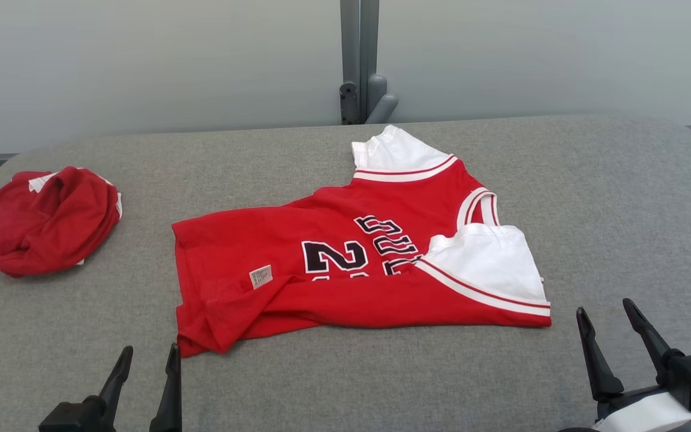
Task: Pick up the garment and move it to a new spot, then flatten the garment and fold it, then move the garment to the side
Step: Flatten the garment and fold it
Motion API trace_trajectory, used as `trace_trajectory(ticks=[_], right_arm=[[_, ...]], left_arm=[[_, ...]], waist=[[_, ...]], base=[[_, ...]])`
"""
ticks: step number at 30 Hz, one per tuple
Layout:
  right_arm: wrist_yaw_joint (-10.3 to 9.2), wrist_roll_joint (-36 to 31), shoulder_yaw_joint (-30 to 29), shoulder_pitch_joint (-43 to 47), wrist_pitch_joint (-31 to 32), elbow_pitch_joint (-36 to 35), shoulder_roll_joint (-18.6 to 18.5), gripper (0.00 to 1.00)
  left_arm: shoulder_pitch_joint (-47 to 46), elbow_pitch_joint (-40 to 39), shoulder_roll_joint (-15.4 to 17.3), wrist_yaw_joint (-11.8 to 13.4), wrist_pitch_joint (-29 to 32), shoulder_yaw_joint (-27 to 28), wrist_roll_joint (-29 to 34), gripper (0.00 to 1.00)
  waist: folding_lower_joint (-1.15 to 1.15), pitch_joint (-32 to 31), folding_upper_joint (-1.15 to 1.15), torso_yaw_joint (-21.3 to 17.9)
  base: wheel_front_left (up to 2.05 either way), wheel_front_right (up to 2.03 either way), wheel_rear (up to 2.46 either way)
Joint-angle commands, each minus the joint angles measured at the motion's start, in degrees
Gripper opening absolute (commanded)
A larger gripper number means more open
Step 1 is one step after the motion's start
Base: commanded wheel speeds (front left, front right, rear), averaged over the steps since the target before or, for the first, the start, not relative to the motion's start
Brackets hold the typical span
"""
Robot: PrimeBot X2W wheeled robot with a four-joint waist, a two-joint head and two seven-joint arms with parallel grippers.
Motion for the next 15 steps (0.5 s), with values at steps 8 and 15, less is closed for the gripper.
trace_trajectory(ticks=[8,15], right_arm=[[-0.08,-0.9,-0.8,-1.7,-0.3,2.1,0.9,1.00],[-0.08,-0.9,1.0,-9.0,0.7,9.3,-1.4,1.00]], left_arm=[[1.0,4.2,-5.2,-7.5,-0.1,6.5,7.5,1.00],[-6.1,10.8,-8.3,-11.7,-0.1,7.4,9.8,1.00]], waist=[[0.00,1.6,0.69,0.1],[0.00,7.2,0.69,0.4]], base=[[0.00,0.00,0.00],[0.00,0.00,0.00]])
